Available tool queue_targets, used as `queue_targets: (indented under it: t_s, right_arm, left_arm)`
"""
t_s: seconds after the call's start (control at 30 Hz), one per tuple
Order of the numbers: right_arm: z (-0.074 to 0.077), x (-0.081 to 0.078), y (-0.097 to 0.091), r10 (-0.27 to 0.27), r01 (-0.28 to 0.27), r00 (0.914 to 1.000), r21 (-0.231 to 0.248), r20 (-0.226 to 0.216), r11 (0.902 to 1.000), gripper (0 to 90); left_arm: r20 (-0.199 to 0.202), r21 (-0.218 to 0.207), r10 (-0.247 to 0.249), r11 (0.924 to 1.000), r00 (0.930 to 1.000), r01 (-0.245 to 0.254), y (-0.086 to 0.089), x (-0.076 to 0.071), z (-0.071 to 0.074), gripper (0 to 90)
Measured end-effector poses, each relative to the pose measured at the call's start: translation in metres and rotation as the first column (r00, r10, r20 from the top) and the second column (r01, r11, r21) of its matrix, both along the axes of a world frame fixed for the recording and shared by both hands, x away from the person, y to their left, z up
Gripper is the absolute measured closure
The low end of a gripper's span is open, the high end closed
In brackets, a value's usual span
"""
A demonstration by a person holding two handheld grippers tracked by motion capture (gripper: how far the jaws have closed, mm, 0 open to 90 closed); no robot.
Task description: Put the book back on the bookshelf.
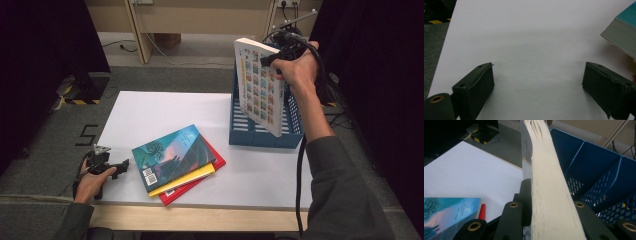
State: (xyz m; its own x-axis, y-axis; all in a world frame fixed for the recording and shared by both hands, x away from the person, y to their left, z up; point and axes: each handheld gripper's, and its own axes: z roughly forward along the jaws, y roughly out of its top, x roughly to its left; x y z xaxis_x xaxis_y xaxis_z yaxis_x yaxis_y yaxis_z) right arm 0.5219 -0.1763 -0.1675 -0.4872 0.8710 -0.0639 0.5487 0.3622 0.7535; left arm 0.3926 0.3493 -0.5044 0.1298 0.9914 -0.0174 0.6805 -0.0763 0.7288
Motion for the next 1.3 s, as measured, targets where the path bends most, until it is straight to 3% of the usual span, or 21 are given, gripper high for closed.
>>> queue_targets:
  t_s: [0.23,0.4,0.77,1.3]
  right_arm:
    - [-0.009,0.019,-0.001,-0.063,0.063,0.998,0.036,-0.004,0.9973,74.0]
    - [-0.015,0.03,0.001,-0.101,0.101,0.9949,0.037,-0.006,0.9942,74.0]
    - [-0.026,0.048,0.015,-0.124,0.125,0.992,0.081,-0.026,0.9888,73.9]
    - [-0.059,0.082,0.037,-0.19,0.195,0.9801,0.11,-0.056,0.9745,73.7]
  left_arm:
    - [0.001,0.001,0.001,1.0,1.0,-0.001,0.0,0.0,0.0,9.1]
    - [0.002,0.001,0.001,1.0,1.0,-0.001,0.0,0.0,0.0,9.0]
    - [0.003,0.001,0.001,1.0,1.0,-0.001,0.0,0.0,0.0,8.8]
    - [0.004,-0.002,0.002,1.0,1.0,-0.002,-0.001,0.0,-0.001,8.6]
